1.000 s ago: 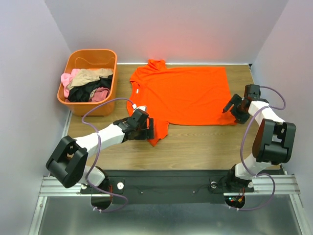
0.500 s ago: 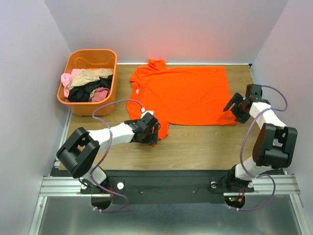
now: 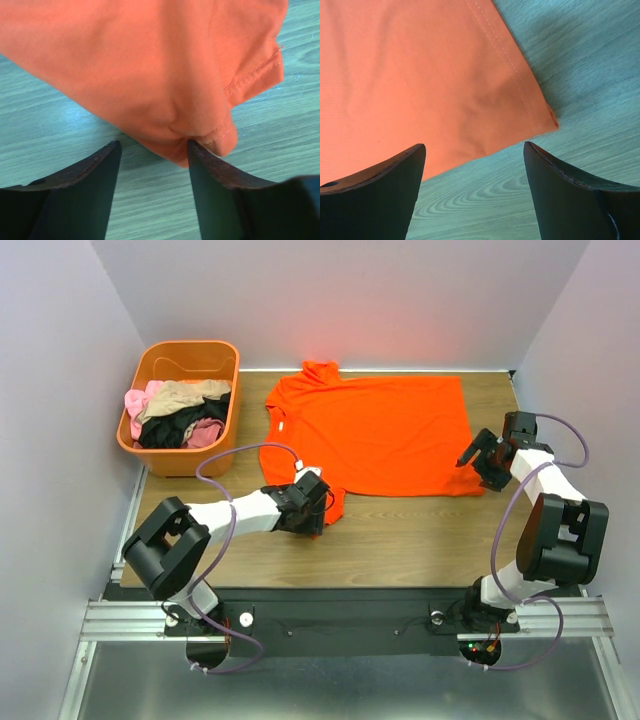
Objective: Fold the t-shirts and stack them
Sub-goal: Fold the tshirt
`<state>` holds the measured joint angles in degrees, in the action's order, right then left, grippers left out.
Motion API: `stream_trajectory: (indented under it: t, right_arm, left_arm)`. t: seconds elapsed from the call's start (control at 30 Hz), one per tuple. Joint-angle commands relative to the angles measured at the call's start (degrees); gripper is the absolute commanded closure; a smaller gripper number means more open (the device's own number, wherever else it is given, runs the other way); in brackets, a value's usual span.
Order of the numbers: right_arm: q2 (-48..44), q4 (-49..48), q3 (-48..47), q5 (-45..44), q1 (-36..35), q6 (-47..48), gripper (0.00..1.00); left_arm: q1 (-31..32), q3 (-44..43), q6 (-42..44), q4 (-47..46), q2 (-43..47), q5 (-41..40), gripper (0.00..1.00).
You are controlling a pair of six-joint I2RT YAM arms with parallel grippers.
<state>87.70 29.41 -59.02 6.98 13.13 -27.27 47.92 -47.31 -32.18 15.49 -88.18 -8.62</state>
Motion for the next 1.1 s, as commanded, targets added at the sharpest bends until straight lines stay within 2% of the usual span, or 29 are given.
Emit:
stream_trajectory:
  t: [0.0,0.17,0.2,0.27,0.3,0.4,0.73,1.07]
  right_arm:
    - [-2.27,-1.55,1.02,0.40,0.41,-0.16,0.15]
    - [-2.36,-1.55,1.19,0.40,0.41,-0.07,0.16]
    - [-2.27,-1.55,1.19,0.40,0.41,0.02,0.15]
    - [-2.45,-1.55,1.54,0.05,0.41,0.28,0.15]
    - [-2.71,-1.46,1.81,-0.13,0.41,0.37,0.15]
    - [-3.32,-1.46,2.68,-0.91,0.50,0.72,0.15]
    - [-3.59,-1.46,4.18,-2.15,3.22,1.60,0.15]
    - [-0.60,-1.63,3.22,-3.90,4.63,1.87,0.16]
  left_arm:
    - [0.51,-1.38,0.01,-0.81,-1.81,1.23,0.39]
    - [0.59,-1.38,0.37,-0.98,-3.05,1.77,0.58]
    - [0.51,-1.47,0.37,-0.90,-3.22,1.77,0.70]
    - [0.51,-1.47,0.19,-0.63,-3.49,1.94,0.81]
    - [0.51,-1.47,0.19,-0.55,-3.66,2.03,0.90]
    - [0.51,-2.00,-0.07,0.86,-3.14,1.68,1.00]
    - [-1.07,-1.30,-1.74,5.96,2.31,-0.87,1.00]
    - [-5.64,1.52,-3.23,7.54,5.91,-1.22,1.00]
